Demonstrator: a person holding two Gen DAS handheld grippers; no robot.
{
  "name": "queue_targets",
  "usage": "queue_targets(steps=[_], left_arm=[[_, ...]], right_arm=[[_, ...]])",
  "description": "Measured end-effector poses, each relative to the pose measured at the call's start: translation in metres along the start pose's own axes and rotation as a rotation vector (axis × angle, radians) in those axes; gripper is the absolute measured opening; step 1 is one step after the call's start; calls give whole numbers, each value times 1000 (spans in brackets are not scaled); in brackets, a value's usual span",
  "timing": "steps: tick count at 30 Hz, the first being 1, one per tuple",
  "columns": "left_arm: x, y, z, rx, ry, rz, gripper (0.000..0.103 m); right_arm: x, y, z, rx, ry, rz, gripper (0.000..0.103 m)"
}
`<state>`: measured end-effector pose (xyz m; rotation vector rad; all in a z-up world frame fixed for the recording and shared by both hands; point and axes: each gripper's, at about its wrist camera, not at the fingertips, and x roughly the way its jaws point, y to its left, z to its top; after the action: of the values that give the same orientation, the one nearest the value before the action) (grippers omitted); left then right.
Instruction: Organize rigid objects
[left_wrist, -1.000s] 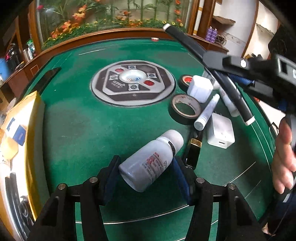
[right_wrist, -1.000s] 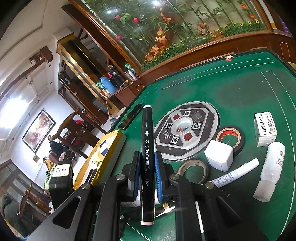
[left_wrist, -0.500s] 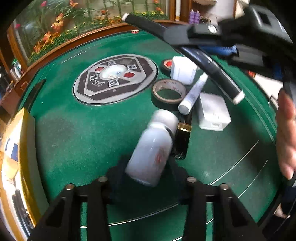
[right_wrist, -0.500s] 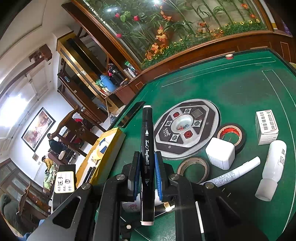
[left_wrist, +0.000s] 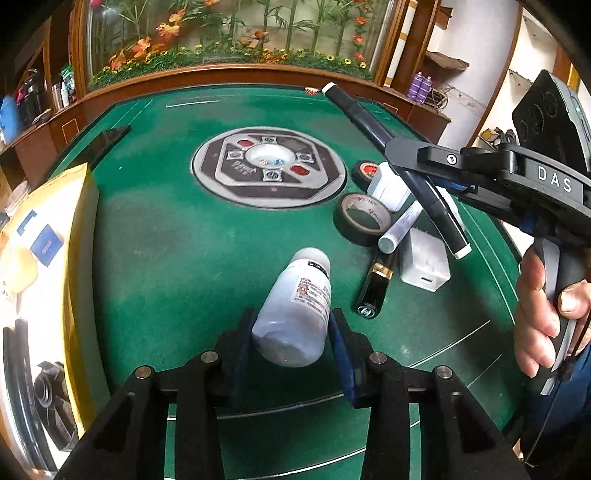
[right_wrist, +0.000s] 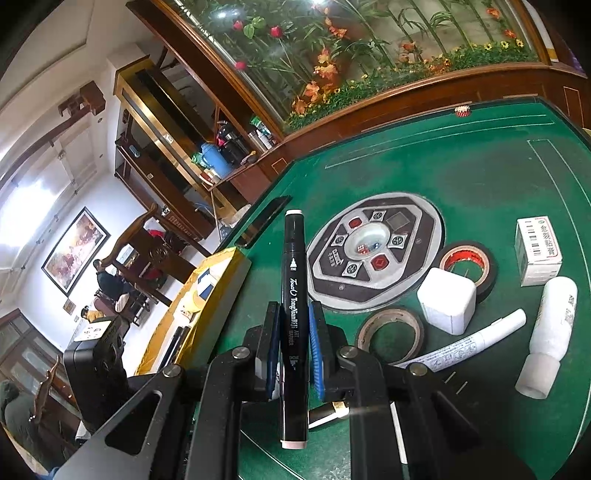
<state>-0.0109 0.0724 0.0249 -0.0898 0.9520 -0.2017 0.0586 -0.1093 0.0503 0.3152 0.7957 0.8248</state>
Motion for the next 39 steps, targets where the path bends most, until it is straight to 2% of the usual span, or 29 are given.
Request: queue_targets(steps=[12,13,15,20,27,33,39], left_arm=[[18,-18,-3,100,76,33,41],[20,-19,-2,101,68,45,37],[20,-17,-1,84,60,46,36],[-1,-6,-1,13,-5,-6,36],[-34,18,-6,-57,-74,-27,36],[-66,45,-12,-119,-147,-13,36],[-95,82,-19,-194,-217,29,36]], right_arm=[[4,2,-4,-16,22,-4,14],[4,3,-4,-18,23,-4,14],[3,4,-4,-18,23,-4,14],[4,8,-4,-29,22,3,14],[10,13,-6,-46,30,18,14],[24,17,-10,15,83,83,14],[42,49,-18,19,134,158,15]])
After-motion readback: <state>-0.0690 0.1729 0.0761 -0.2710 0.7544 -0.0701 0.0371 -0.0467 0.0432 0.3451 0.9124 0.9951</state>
